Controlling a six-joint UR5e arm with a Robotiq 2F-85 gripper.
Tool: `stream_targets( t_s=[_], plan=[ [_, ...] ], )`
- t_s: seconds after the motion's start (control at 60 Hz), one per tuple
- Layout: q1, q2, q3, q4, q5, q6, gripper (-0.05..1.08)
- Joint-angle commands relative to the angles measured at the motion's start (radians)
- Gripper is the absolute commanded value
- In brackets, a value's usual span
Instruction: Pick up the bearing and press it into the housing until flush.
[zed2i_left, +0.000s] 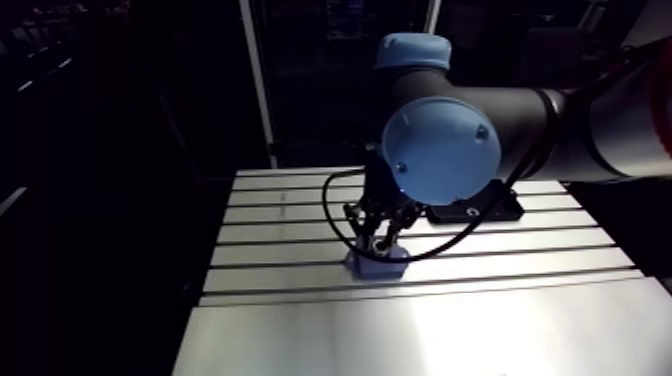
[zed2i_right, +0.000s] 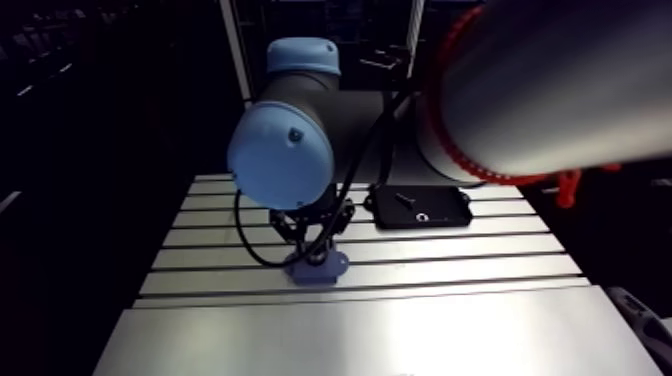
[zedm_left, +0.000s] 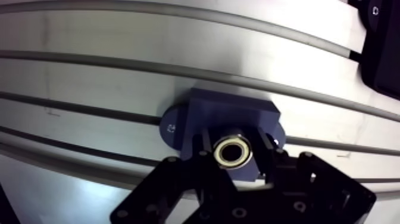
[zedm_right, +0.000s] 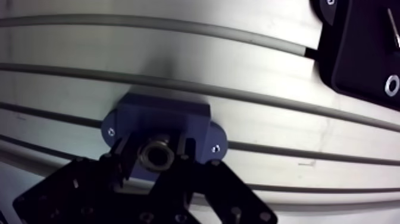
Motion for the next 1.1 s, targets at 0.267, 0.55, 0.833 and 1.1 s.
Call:
stream_targets(
  t_s=[0.267,0.55,0.833,1.1],
  plan=[
    [0.0,0.005,0.001,-0.001,0.001,0.0,0.7],
    [0.001,0.006,0.001,-0.001,0.001,0.0,0.7],
    [0.001,0.006,0.001,-0.001,0.001,-0.001,0.7],
    [0.0,0.006,0.001,0.001,0.003,-0.002,0.7]
  ],
)
